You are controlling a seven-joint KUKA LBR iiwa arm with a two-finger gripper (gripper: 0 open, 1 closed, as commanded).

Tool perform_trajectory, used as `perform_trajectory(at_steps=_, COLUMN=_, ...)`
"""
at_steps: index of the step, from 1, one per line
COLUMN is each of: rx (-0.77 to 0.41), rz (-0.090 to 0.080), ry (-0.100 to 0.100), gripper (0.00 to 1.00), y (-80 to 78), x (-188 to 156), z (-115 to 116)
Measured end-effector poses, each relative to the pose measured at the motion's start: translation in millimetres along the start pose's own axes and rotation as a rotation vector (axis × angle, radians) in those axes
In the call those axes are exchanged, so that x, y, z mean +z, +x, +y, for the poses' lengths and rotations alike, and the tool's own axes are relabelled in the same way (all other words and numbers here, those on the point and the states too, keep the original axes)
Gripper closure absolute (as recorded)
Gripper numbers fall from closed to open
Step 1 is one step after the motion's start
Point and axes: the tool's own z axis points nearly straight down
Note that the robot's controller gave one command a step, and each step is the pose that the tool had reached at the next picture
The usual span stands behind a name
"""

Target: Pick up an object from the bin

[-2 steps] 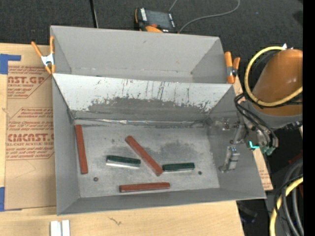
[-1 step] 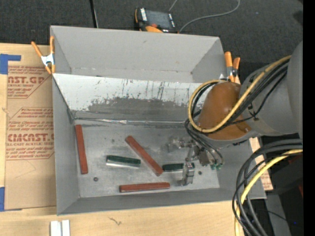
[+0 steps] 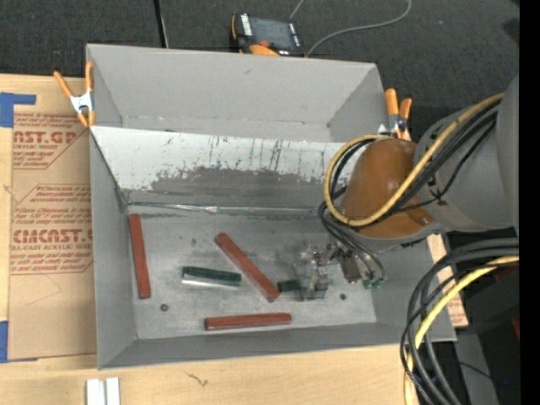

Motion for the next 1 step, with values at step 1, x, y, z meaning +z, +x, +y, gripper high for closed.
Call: perform_trajectory(at_steps=1, rx=-0.082, rz=-0.013, ry=0.001, gripper=1.0, y=-36.3, x=-155.4, z=22.5)
